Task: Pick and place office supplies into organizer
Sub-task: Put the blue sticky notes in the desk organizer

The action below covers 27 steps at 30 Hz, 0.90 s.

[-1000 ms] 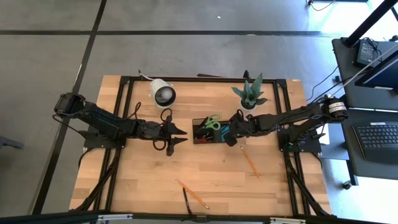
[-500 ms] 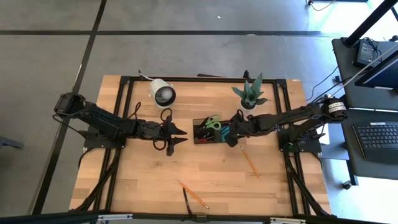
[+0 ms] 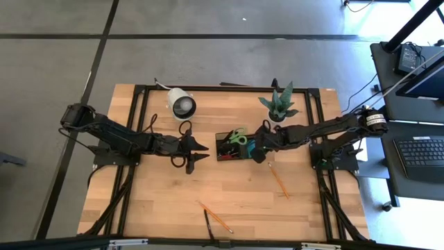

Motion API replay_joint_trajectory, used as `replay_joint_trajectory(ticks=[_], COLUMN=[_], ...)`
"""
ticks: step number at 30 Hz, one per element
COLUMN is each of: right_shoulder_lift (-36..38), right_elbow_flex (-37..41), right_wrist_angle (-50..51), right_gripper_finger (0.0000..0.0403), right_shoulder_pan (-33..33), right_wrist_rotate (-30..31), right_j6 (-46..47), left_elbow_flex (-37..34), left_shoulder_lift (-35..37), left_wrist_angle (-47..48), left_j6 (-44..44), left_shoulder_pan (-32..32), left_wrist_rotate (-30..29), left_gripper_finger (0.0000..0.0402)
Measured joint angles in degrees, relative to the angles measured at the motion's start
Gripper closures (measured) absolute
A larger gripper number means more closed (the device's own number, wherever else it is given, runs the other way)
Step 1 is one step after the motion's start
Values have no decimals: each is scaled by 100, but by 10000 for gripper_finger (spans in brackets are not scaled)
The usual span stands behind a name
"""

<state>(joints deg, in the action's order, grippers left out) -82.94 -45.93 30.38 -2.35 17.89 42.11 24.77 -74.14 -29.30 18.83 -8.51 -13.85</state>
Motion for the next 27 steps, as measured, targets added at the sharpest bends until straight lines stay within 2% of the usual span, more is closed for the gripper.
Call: replay_joint_trajectory(ticks=[4,7,10,12,18,27], right_shoulder_lift=[6,13,13,15,-7,-588], right_elbow_flex=[-148,-425,-780,-977,-1078,-1071], right_wrist_angle=[14,14,235,500,946,1090], right_gripper_finger=[280,280,280,280,280,280], right_shoulder_pan=[0,-23,-61,-63,-7,-7], right_wrist_rotate=[0,-22,-305,-454,-500,-509], right_j6=[-617,-1603,-2776,-3108,-3468,-3861], left_elbow_flex=[0,0,0,0,0,0], left_shoulder_lift=[1,1,1,1,1,1], left_wrist_angle=[0,0,0,0,2,29], left_j6=[11,13,14,59,204,284], left_shoulder_pan=[0,-1,0,0,-1,0], left_wrist_rotate=[0,0,0,0,-2,-4], left_gripper_finger=[272,272,272,272,272,272])
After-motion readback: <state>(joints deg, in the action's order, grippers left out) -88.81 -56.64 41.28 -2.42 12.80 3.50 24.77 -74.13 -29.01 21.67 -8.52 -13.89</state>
